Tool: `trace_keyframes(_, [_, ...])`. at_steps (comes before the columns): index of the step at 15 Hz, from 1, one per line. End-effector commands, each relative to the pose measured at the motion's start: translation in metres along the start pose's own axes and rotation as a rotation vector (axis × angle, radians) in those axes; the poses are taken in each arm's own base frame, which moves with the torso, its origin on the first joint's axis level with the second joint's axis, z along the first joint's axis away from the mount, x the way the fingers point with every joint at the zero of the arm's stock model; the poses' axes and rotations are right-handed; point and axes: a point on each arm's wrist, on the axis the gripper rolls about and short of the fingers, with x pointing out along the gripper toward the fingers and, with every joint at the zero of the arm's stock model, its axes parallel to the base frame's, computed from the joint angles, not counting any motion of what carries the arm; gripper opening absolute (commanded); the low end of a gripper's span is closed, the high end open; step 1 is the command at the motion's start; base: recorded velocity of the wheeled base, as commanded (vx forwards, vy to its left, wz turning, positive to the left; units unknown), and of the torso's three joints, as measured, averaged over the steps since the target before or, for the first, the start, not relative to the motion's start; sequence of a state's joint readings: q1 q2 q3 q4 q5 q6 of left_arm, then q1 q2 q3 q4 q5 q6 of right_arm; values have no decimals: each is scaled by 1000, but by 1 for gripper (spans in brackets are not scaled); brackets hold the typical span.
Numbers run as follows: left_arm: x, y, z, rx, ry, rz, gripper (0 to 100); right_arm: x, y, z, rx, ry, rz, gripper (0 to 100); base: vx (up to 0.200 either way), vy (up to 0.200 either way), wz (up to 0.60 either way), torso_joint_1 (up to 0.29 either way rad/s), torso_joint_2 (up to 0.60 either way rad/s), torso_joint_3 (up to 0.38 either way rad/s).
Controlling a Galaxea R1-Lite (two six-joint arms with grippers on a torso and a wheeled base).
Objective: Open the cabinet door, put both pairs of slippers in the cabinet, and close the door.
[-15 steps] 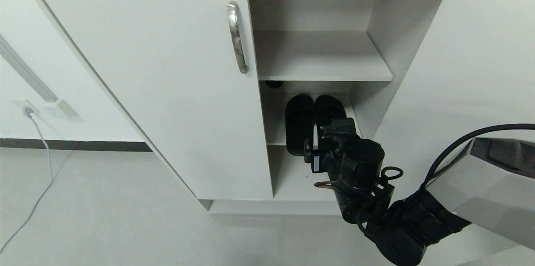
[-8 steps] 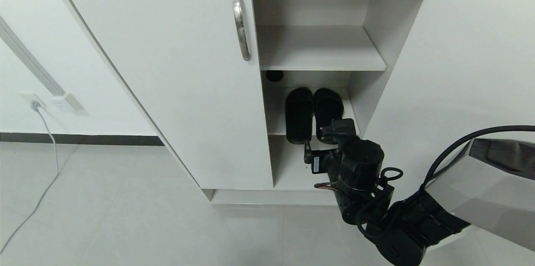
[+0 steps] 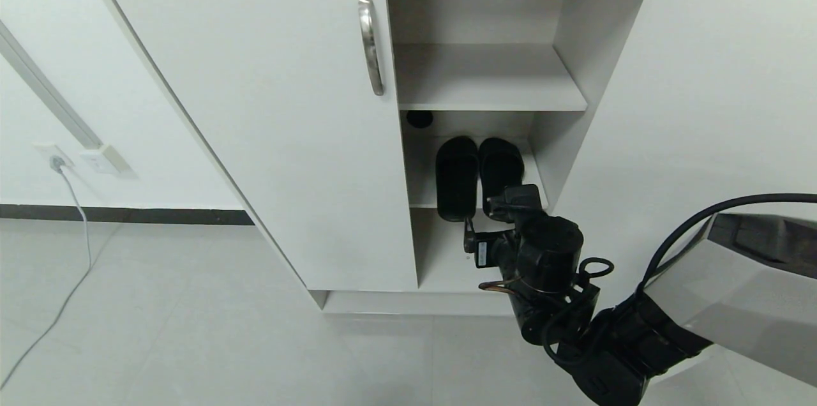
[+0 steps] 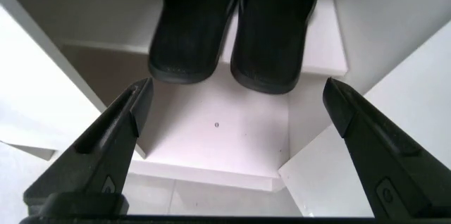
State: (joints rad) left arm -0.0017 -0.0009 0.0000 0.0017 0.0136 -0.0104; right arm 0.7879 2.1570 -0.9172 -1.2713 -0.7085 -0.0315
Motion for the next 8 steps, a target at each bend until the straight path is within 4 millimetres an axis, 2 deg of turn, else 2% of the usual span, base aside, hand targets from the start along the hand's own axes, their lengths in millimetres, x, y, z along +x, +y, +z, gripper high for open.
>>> trace_keyframes(1, [0, 0, 0, 0, 1, 0, 0, 0, 1, -2, -3, 3, 0, 100, 0, 0, 0, 2, 2, 159])
trace_keyframes(8, [0, 0, 0, -2, 2, 2, 0, -1, -1, -6, -13, 16, 1, 100, 0, 0, 0, 2, -1, 195])
